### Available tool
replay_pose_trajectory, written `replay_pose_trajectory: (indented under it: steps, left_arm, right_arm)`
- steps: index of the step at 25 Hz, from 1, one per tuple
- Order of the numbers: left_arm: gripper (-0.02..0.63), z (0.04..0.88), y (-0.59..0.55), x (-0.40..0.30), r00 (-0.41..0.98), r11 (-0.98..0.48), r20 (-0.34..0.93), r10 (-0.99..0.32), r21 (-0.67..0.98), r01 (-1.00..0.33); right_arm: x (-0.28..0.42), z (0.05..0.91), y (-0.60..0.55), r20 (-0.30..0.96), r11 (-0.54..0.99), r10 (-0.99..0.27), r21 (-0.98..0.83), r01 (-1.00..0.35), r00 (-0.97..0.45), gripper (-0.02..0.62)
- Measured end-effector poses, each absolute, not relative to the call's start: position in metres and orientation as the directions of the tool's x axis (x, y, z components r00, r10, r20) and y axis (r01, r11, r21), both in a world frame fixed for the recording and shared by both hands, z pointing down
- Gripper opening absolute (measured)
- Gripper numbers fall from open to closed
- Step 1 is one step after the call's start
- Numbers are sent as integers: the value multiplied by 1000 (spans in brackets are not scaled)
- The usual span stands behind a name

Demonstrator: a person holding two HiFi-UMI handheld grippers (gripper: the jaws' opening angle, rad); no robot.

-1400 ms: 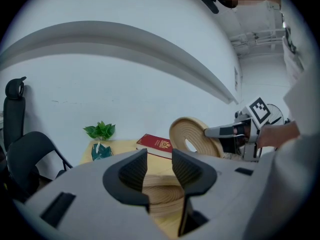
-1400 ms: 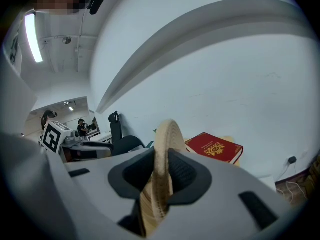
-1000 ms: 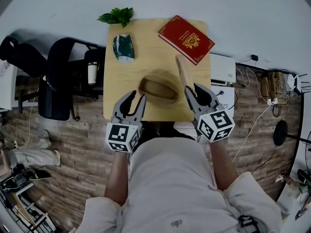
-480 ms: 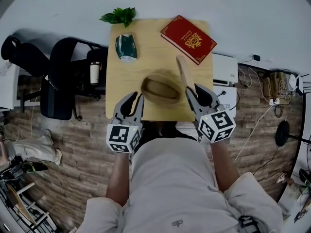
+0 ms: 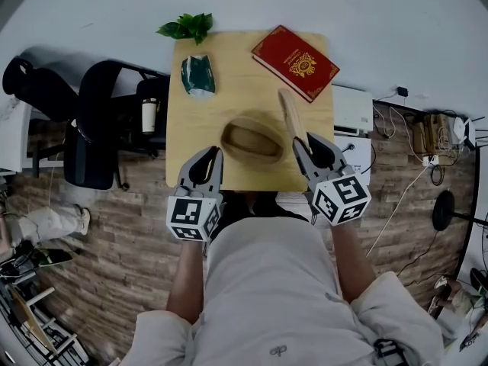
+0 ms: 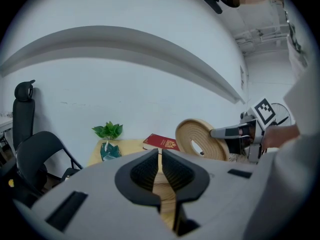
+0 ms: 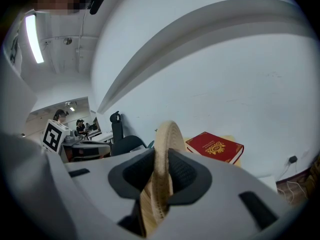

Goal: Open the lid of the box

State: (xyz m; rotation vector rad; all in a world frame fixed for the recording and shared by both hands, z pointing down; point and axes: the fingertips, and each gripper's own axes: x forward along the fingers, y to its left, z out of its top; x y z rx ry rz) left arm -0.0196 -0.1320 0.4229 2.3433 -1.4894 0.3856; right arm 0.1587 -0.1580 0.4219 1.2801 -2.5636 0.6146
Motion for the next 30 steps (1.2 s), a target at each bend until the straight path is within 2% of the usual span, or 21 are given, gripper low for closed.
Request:
replay_pose_trajectory:
  steps: [30]
  left_arm:
    - [12, 419, -137, -23, 396, -379, 391, -831, 125, -917]
  right_arm:
    - [159, 421, -160, 359, 561, -703, -250, -789, -614, 78]
